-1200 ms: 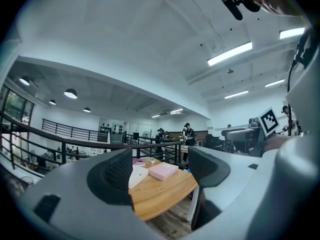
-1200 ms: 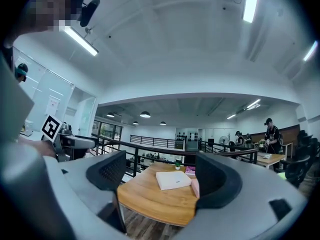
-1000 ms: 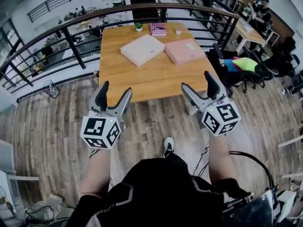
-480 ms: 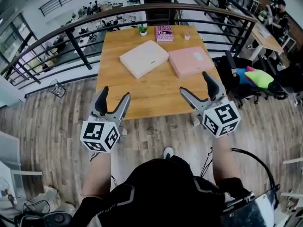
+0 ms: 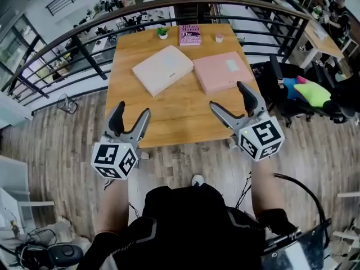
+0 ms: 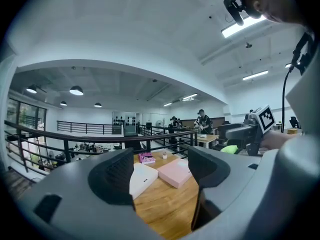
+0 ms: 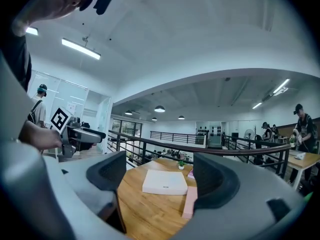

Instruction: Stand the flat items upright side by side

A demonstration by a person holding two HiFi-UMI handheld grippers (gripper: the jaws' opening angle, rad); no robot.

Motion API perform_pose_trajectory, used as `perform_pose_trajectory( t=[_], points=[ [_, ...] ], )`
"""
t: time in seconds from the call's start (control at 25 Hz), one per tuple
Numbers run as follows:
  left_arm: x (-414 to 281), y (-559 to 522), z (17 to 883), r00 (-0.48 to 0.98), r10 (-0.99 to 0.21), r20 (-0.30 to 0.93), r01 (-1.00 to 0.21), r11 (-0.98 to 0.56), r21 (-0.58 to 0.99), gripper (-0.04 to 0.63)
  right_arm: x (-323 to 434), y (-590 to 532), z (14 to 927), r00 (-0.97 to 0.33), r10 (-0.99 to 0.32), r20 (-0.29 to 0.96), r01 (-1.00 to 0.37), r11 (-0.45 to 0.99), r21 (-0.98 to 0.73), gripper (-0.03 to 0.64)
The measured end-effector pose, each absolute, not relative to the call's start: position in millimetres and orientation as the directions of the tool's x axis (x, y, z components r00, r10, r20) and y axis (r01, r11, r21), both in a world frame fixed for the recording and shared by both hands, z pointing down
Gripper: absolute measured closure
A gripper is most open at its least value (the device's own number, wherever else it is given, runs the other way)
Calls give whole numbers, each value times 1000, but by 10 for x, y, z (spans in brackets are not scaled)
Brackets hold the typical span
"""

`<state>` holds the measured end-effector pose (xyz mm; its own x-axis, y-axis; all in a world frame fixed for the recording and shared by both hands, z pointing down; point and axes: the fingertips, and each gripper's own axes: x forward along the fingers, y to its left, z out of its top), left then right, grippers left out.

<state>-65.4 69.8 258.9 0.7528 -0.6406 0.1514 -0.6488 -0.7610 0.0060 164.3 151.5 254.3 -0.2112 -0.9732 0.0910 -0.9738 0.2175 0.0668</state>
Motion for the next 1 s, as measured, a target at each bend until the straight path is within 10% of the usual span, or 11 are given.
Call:
perform_pose_trajectory(
  t=[1.0],
  points=[
    [-942,-1364,3178,763,-598,245,-612,-790,-24,250,1388,-285,2947,-210,-947,244,-958,249,143,198]
  ],
)
